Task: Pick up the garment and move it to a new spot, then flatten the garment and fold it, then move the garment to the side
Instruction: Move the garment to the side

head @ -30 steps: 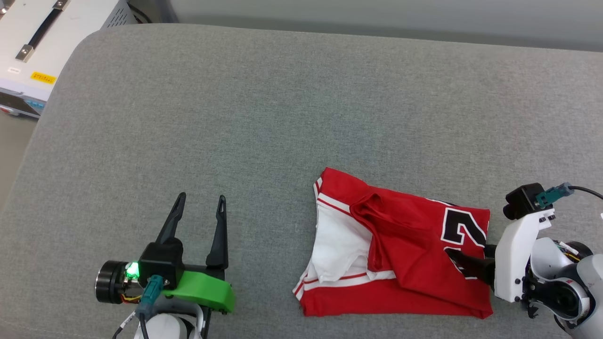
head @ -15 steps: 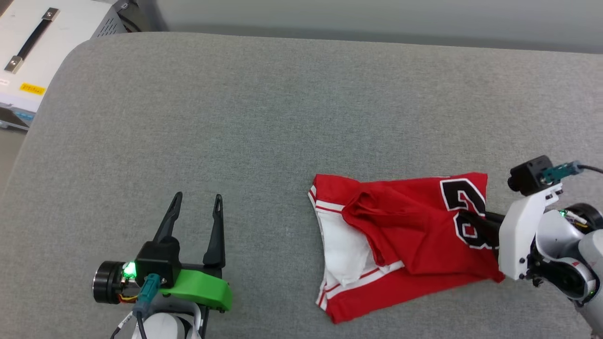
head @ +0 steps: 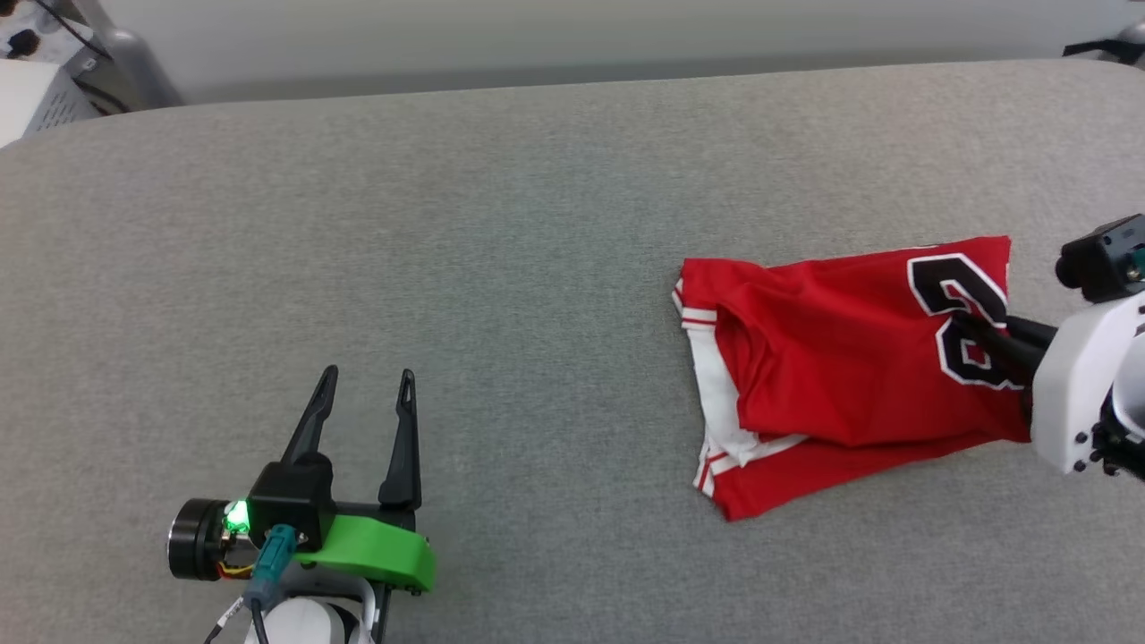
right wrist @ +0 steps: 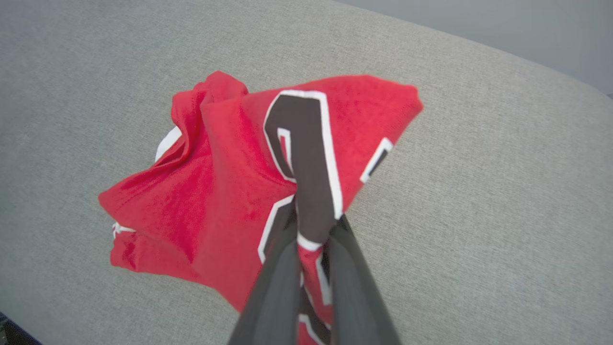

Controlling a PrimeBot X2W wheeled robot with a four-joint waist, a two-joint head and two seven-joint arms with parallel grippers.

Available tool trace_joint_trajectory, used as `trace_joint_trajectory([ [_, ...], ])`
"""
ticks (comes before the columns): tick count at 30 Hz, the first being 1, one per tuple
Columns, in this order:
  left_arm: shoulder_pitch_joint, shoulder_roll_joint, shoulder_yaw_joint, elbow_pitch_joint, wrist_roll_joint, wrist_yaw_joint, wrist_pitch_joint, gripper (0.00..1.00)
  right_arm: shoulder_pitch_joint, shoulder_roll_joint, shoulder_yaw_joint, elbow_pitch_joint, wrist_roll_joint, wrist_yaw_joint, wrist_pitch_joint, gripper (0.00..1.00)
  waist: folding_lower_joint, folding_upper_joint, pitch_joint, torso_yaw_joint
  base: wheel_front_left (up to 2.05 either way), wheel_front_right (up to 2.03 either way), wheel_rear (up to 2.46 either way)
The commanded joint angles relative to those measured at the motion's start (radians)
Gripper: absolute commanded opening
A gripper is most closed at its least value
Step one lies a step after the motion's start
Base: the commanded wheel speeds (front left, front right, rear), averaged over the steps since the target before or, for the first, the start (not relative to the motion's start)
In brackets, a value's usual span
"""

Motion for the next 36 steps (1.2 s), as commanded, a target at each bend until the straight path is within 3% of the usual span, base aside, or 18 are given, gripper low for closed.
trace_joint_trajectory([
  [1, -0.008, 0.003, 0.001, -0.010, 0.006, -0.002, -0.006, 1.00, -0.013, -0.015, -0.023, -0.006, -0.005, -0.001, -0.001, 0.00, 0.0000, -0.0001, 0.035, -0.063, 0.00, 0.00, 0.00],
  [10, -0.070, 0.031, 0.009, -0.055, 0.021, -0.011, -0.006, 1.00, -0.034, -0.107, -0.173, 0.030, -0.032, -0.001, 0.038, 0.00, 0.0000, -0.0001, 0.160, -0.111, 0.00, 0.00, 0.00],
  [20, -0.172, 0.052, -0.019, -0.117, 0.034, -0.028, -0.006, 1.00, -0.090, -0.215, -0.353, 0.193, -0.110, -0.001, 0.097, 0.00, 0.0000, -0.0001, 0.317, -0.066, 0.00, 0.00, 0.00],
  [28, -0.218, 0.055, -0.038, -0.152, 0.035, -0.029, -0.006, 1.00, -0.148, -0.203, -0.488, 0.334, -0.171, -0.001, 0.084, 0.00, 0.0000, -0.0001, 0.378, -0.034, 0.00, 0.00, 0.00],
  [36, -0.222, 0.059, -0.047, -0.163, 0.034, -0.023, -0.006, 1.00, -0.174, -0.188, -0.543, 0.415, -0.235, -0.001, 0.058, 0.00, 0.0000, -0.0001, 0.378, -0.022, 0.00, 0.00, 0.00],
])
